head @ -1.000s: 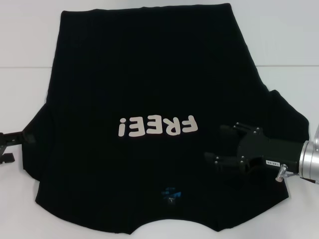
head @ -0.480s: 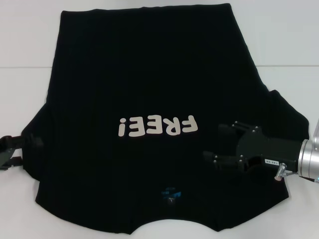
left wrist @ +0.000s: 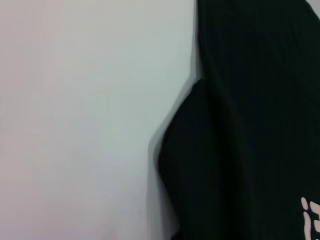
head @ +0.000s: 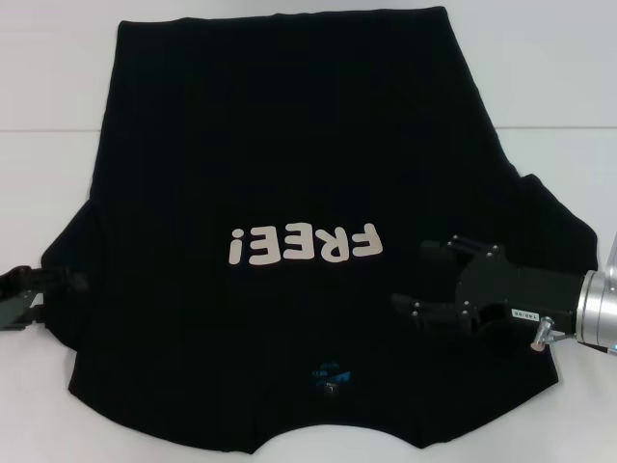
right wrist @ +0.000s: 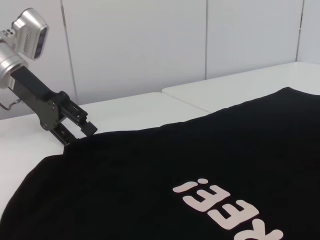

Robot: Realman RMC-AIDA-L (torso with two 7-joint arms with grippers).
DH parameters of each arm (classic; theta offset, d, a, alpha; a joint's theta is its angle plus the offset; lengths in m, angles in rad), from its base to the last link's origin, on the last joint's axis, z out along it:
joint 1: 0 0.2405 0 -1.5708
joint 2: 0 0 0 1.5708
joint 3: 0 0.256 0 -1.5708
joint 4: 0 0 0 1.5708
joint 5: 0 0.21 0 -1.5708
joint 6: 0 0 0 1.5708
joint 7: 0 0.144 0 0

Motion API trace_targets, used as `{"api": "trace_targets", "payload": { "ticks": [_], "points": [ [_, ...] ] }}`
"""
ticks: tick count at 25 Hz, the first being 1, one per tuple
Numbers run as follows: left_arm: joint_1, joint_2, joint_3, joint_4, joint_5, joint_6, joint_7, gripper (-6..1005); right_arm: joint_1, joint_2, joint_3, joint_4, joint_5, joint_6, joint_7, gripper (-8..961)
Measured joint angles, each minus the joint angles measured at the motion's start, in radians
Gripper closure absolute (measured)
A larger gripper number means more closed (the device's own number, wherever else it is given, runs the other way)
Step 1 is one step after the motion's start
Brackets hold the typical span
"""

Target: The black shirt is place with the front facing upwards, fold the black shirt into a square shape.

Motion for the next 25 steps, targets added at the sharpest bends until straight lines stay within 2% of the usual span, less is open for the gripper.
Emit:
{"api": "trace_targets", "payload": {
  "ticks": [5,7,18,25],
  "points": [
    [0.002,-0.001,0.008,0.007,0.005,-0.013,0.002,127,-0.001,0.000,0.000,0.000,0.000,-0.010,0.000,12],
    [0.004,-0.001,0.006,0.008,0.005,-0.018,-0.001,325,-0.001,0.000,0.002,0.000,0.000,-0.020,0.000,12],
    [0.007,-0.002,0.008,0.008,0.005,-0.022,0.000,602,-0.008,-0.001,0.007,-0.002,0.000,-0.038,0.001,12],
    [0.007,-0.003,0.008,0.007,0.005,-0.025,0.003,863,-0.009,0.000,0.009,-0.002,0.000,-0.042,0.002,12]
  ]
}}
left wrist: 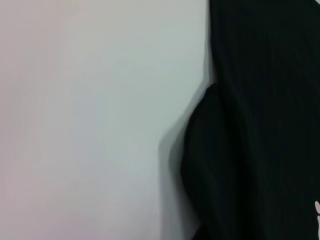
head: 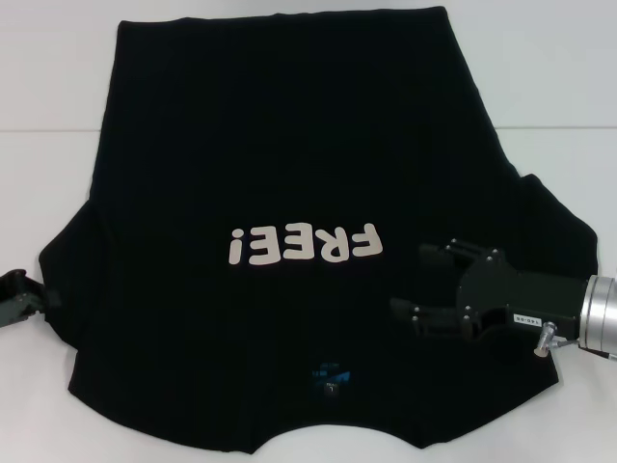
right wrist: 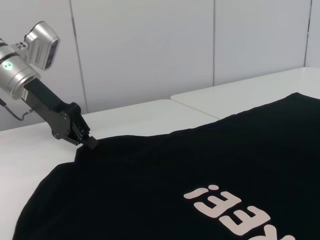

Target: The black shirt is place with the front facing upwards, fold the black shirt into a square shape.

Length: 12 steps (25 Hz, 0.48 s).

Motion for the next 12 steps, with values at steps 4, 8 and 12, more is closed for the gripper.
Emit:
{"api": "trace_targets", "payload": {
  "ticks": [4,8,12],
  "points": [
    [0.003,-0.003,-0.005,0.001,-0.006,-0.006,0.002,994,0.001,-0.001,0.001,0.000,0.000,0.000,0.000,12],
    [0.010,0.005,-0.012,0.011,-0.008,-0.002,0.003,993,0.004,-0.001,0.001,-0.001,0.000,0.001,0.000,13],
    [0.026,0.015,-0.027,0.036,-0.008,0.002,-0.001,991,0.005,-0.002,0.002,-0.005,0.000,0.003,0.000,13]
  ]
}}
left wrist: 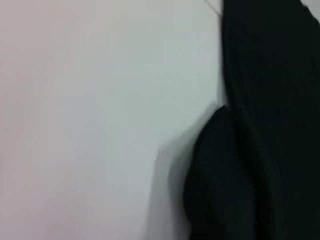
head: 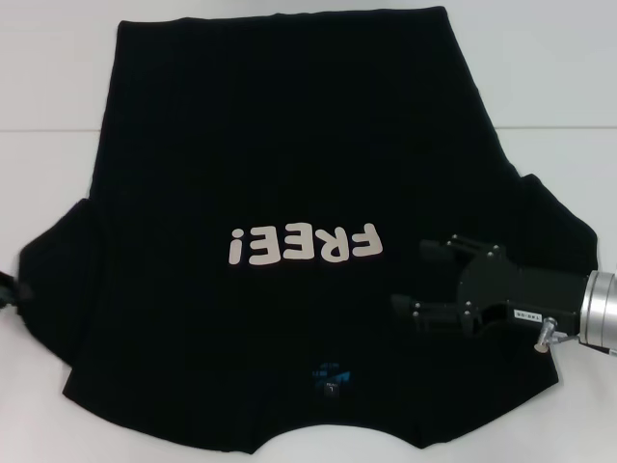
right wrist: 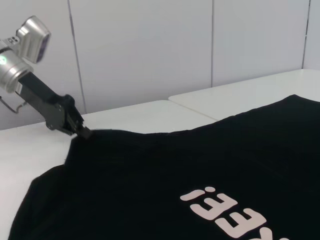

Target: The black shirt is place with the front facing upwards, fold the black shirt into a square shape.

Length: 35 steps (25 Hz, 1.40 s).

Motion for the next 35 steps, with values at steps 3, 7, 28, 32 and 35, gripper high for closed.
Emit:
{"api": "trace_targets", "payload": {
  "ticks": [3,7,28,32,35],
  "points": [
    [0.012,0.013,-0.044,0.017,0.003,0.010,0.000,990,0.000,0.000,0.000,-0.002,0.000,0.001,0.000,13],
    [0.015,0.023,-0.060,0.022,0.007,0.020,0.003,989,0.000,0.000,0.000,-0.003,0.005,0.000,0.000,13],
    [-0.009,-0.005,-0.085,0.071,-0.011,0.076,0.033,981,-0.004,0.000,0.000,0.002,0.009,0.004,0.000,13],
    [-0.069,-0.039,0.010,0.161,-0.003,0.105,0.012,979,-0.010,0.000,0.000,0.005,0.009,0.004,0.000,13],
    [-0.106,-0.072,0.090,0.232,-0.003,0.139,-0.001,978,-0.014,0.000,0.000,0.005,0.009,0.005,0.000,13]
  ]
}}
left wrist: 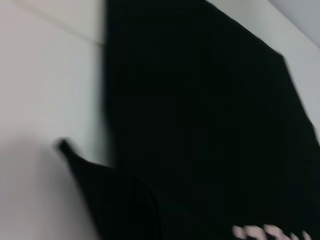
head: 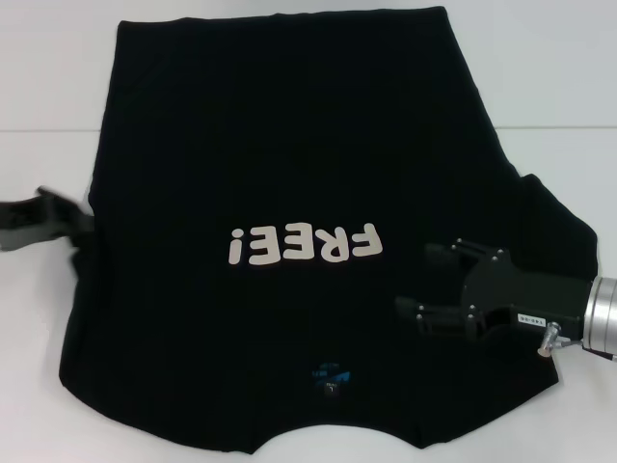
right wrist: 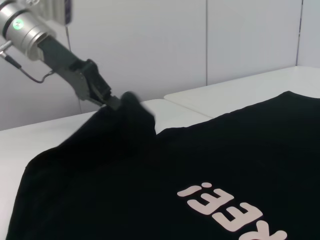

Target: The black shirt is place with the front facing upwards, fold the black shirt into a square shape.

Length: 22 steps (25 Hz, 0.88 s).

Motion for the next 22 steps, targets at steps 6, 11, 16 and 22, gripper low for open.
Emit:
{"api": "trace_targets", "payload": {
  "ticks": [6,11,16,22],
  "points": [
    [-0.042,-0.078,0.179,0.085,0.006,0.016,-0.036,976,-0.004,0.001,0.000,0.004,0.000,0.000,0.000,13],
    [-0.048,-0.115,0.169,0.071,-0.009,-0.005,-0.046,974,-0.005,0.000,0.000,0.012,0.000,-0.005,0.001,14],
    [-0.055,-0.090,0.124,-0.034,-0.063,0.011,-0.018,972,-0.005,-0.001,0.001,0.011,0.000,-0.006,0.002,14],
    [-0.011,-0.049,0.005,-0.152,-0.285,0.187,0.285,783,-0.005,-0.005,0.030,0.000,0.001,-0.008,0.088,14]
  ]
}}
